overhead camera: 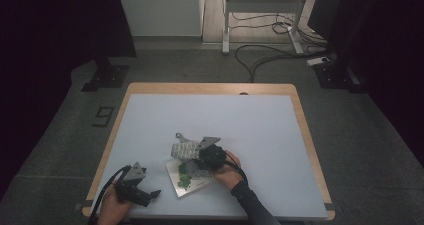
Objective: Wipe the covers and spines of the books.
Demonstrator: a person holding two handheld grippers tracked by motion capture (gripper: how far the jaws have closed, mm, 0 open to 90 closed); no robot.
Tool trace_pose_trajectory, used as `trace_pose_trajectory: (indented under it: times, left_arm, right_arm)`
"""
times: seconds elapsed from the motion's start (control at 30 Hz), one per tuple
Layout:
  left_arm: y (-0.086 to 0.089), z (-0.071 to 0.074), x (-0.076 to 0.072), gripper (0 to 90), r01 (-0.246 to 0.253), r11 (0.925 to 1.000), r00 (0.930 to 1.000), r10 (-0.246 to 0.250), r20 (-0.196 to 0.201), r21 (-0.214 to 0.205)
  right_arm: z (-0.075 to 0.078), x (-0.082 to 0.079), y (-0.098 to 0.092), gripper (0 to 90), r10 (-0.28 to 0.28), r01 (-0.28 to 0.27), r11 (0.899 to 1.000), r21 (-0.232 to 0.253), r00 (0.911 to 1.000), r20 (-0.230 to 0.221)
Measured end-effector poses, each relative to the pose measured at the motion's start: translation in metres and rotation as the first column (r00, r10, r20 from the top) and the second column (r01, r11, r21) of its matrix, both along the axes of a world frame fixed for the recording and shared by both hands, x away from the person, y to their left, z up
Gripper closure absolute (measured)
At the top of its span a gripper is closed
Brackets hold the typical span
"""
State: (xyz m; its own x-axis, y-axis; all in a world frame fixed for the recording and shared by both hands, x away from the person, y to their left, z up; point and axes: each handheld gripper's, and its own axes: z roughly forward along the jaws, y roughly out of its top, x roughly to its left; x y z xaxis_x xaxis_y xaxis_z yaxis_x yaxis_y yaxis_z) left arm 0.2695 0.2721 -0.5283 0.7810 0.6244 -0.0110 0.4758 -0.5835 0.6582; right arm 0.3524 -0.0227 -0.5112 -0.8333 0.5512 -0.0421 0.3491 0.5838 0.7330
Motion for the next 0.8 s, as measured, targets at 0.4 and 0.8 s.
trace_pose_trajectory:
  times: [0.4, 0.8]
  left_arm:
    - [0.0, 0.0, 0.0, 0.0, 0.0, 1.0, 1.0, 0.0, 0.0, 0.0]
    - [0.0, 0.0, 0.0, 0.0, 0.0, 1.0, 1.0, 0.0, -0.001, -0.001]
  right_arm:
    - [-0.001, 0.008, -0.032, 60.1, -0.067, 0.067, 0.998, -0.006, 0.9978, 0.004]
    - [-0.003, 0.01, -0.059, 60.1, -0.133, 0.133, 0.991, -0.001, 0.9911, 0.001]
